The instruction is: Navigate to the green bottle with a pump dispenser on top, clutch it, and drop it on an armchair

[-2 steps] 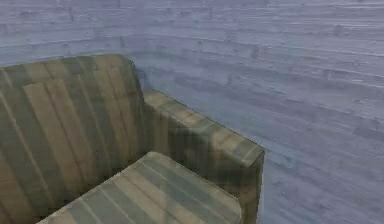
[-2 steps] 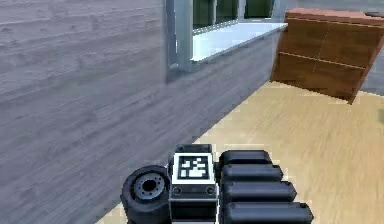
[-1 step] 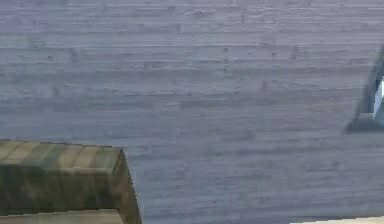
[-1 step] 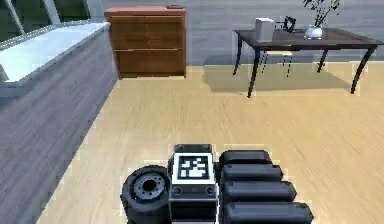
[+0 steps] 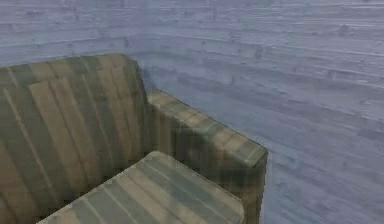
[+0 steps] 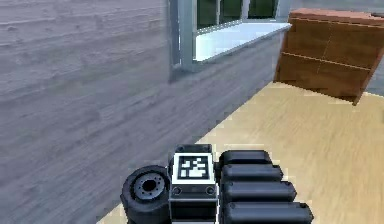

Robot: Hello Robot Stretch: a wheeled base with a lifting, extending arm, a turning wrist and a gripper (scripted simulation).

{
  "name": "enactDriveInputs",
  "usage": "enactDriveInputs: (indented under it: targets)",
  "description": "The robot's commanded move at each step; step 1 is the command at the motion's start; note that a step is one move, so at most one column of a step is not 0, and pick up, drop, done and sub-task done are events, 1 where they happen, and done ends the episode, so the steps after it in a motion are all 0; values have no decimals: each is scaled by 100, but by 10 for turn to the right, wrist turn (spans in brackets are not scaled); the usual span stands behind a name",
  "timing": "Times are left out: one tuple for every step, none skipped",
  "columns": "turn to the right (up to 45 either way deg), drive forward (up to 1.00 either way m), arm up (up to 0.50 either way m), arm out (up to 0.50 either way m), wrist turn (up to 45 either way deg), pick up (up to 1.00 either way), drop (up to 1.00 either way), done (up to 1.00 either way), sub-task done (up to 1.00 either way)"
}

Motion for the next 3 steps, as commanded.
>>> enactDriveInputs:
  targets:
    - [-450, 0, 0, 0, 0, 0, 0, 0, 0]
    - [-450, 0, 0, 0, 0, 0, 0, 0, 0]
    - [-270, 0, 0, 0, 0, 0, 0, 0, 0]
